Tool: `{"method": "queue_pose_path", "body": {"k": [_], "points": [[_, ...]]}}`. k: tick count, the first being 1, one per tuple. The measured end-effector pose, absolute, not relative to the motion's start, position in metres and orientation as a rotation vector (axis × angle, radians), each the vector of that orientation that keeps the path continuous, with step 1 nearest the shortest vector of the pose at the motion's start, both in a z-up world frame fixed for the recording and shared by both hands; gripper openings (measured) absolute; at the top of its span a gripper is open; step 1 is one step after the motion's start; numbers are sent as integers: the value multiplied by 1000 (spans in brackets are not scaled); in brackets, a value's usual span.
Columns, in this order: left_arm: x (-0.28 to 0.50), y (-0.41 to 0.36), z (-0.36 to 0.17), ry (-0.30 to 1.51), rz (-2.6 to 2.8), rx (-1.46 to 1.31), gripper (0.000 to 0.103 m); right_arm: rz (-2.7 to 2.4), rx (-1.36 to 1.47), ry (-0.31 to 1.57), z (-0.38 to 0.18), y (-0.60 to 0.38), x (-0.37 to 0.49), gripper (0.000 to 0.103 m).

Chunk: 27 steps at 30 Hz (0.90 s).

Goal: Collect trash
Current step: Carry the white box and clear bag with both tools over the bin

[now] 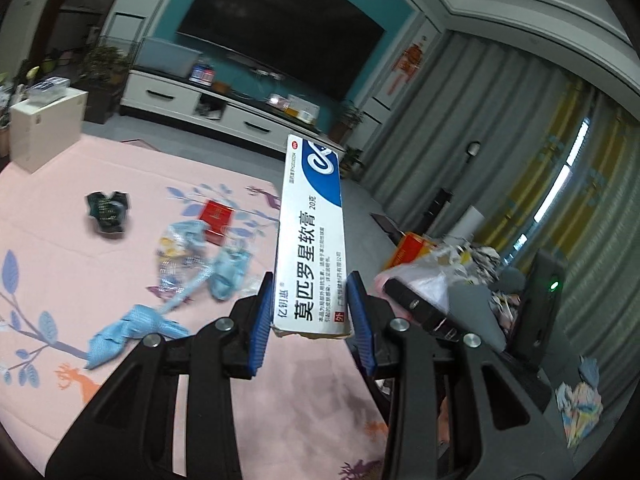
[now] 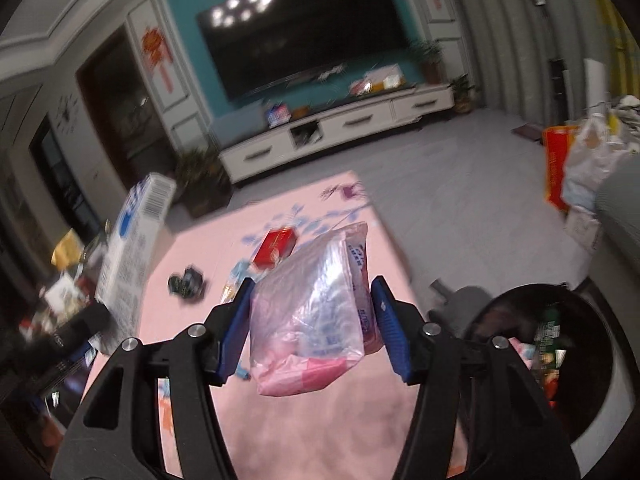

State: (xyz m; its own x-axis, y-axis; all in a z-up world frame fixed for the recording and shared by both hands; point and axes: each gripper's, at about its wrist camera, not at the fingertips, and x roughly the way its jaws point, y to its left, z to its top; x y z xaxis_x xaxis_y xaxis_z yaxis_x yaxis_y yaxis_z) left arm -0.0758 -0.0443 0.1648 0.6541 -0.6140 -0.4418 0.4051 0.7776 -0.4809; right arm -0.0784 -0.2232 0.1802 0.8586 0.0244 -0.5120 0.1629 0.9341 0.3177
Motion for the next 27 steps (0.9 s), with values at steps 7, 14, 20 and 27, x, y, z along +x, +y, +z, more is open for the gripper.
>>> {"method": "queue_pose_path", "body": {"k": [7,14,20,27], "points": [[-91,-80,170,613,-663,-303,37,-141,380,387,213,-243,-126,58],[-97,-112,157,656,-720,-239,37,-229,410,350,215,-263,-150,58],[-103,-142,141,700,-752,-170,37,-278,458,377,199,-280,-145,58],[-101,-172,112,803,-796,-127,37,-366,487,419,184,-303,-144,58]]}}
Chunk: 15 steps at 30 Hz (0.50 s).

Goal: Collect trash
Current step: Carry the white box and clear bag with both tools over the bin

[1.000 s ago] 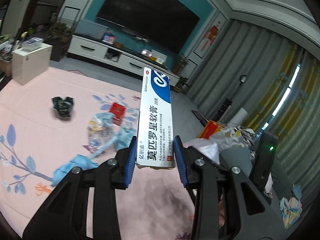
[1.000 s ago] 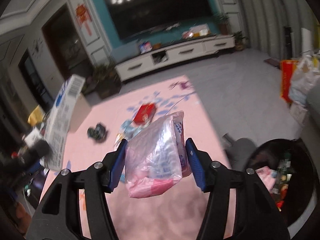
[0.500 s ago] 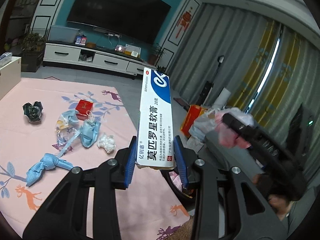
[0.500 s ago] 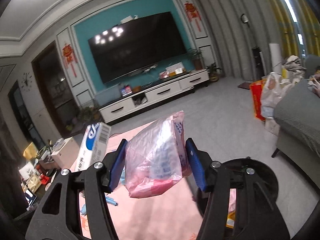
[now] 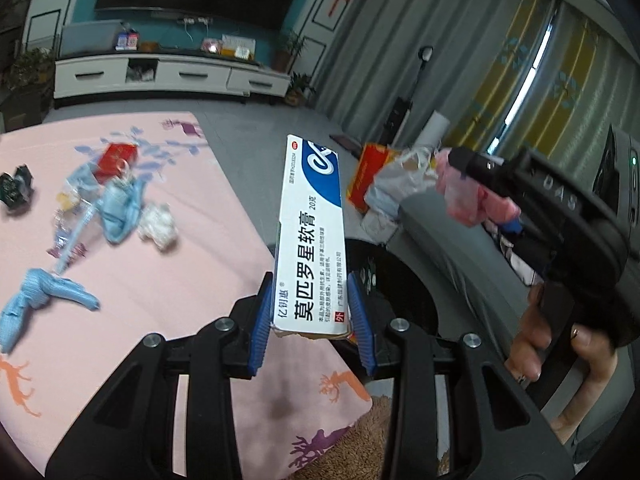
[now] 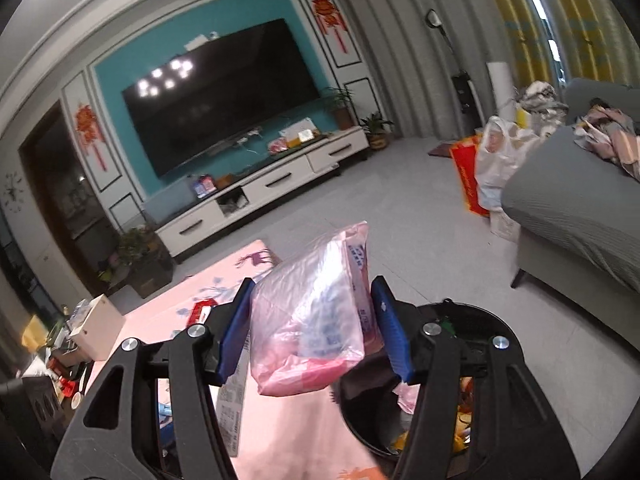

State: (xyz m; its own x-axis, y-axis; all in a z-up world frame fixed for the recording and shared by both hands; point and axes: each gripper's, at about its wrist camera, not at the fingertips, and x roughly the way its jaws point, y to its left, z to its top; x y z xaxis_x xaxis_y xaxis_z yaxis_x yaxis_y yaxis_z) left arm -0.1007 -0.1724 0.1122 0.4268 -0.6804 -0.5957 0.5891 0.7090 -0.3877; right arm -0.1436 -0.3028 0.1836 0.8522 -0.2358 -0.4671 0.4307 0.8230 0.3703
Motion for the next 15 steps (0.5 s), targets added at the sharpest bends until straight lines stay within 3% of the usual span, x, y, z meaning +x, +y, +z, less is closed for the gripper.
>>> {"method": "queue_pose_path", "body": {"k": [15], "points": [[-88,-236,49,1060,-956,-116,37,-445,562,579,138,-337,-120,58]]}}
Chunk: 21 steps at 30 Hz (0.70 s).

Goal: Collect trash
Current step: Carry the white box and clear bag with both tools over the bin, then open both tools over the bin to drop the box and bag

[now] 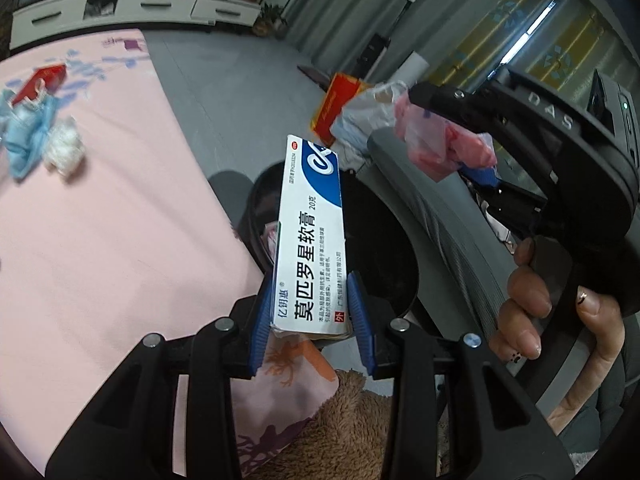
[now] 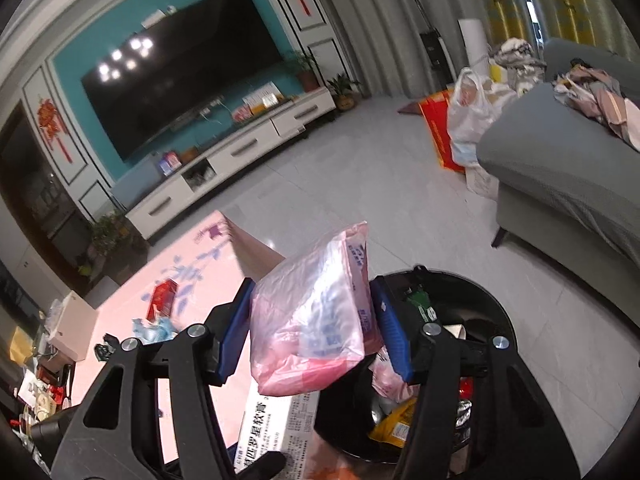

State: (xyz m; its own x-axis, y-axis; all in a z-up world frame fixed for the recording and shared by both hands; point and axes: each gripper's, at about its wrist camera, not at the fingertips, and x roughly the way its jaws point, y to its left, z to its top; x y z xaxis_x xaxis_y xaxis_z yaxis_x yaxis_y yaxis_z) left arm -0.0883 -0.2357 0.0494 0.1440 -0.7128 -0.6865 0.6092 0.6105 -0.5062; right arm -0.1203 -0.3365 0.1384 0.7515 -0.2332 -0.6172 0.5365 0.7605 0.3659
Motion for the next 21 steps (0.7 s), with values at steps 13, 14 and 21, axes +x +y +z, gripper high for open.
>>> {"method": "queue_pose_path", "body": {"k": [13,14,21], "points": [[-86,-276,21,1125,-988,-68,29,-519,605,689,104,-364,-110,58],[-85,-278,19,1131,-984,-71,29,-521,607,693,102,-366,-109,58],[-79,-279,18,1133,-981,-101,40,-559,605,722,96,-373,-108,63]]}}
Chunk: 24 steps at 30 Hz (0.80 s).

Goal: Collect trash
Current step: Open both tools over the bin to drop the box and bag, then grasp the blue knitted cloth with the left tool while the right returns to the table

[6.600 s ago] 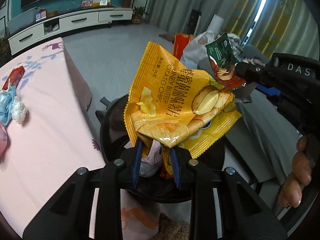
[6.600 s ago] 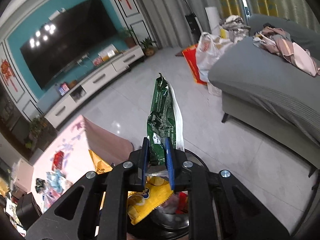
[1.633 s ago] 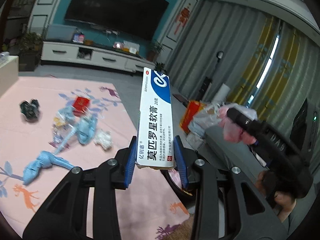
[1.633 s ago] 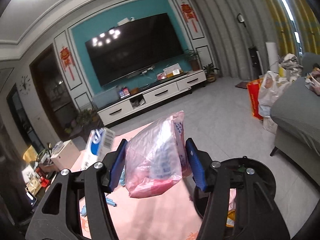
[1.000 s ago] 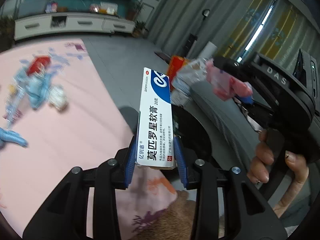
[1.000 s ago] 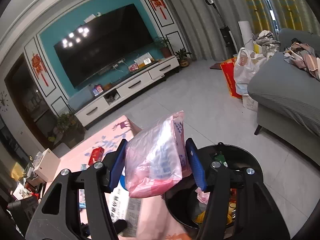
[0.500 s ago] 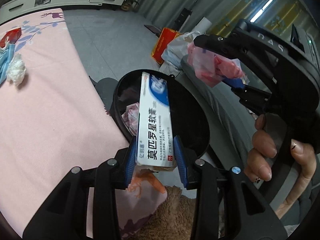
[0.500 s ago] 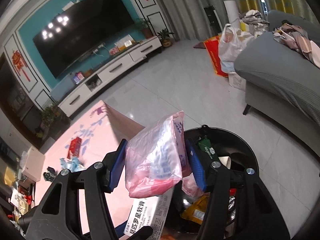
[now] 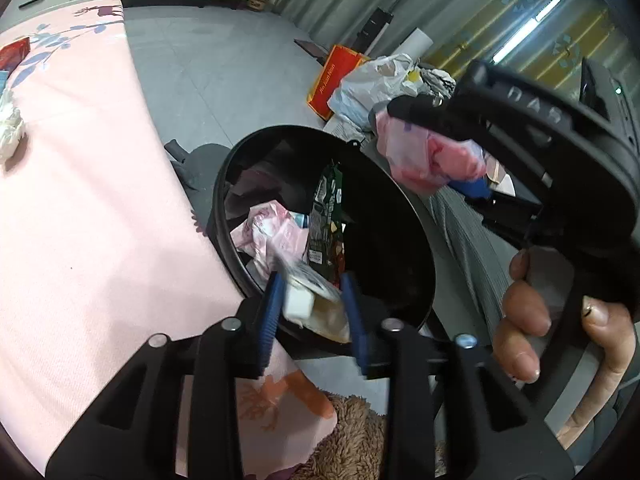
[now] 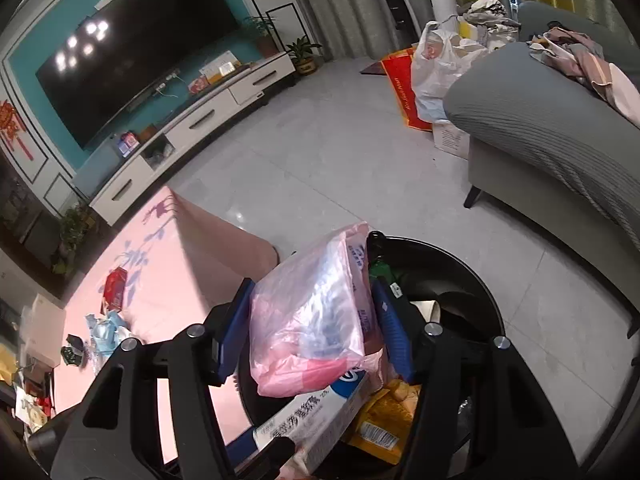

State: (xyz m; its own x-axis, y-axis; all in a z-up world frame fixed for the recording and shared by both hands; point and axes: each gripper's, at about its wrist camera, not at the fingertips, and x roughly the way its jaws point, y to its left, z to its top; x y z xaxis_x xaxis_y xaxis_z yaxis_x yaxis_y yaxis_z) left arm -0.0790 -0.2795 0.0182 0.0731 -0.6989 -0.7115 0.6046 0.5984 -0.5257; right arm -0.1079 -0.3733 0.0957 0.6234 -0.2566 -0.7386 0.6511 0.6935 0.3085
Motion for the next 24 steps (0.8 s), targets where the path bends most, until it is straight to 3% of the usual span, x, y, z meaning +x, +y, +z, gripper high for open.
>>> {"method": "queue_pose_path", "body": {"k": [2,4,8,15,24], "points": [[-84,-275,24,1117,-975,-99,63,-562,605,722,96,-374,-108,70],[-85,-273,32,1088,-961,-80,75,-559,610,713,98,-374,-109,82],[-86,-260,51,1019,-944,-68,89,-562,615,684,104,-373,-113,89],[-77,-196,92,881,-798,-125,99,-564,587,665,113,-365,-113,91],[-36,-51,110,783,-333,-225,100,-531,511,687,115,-339,-98,91]]}}
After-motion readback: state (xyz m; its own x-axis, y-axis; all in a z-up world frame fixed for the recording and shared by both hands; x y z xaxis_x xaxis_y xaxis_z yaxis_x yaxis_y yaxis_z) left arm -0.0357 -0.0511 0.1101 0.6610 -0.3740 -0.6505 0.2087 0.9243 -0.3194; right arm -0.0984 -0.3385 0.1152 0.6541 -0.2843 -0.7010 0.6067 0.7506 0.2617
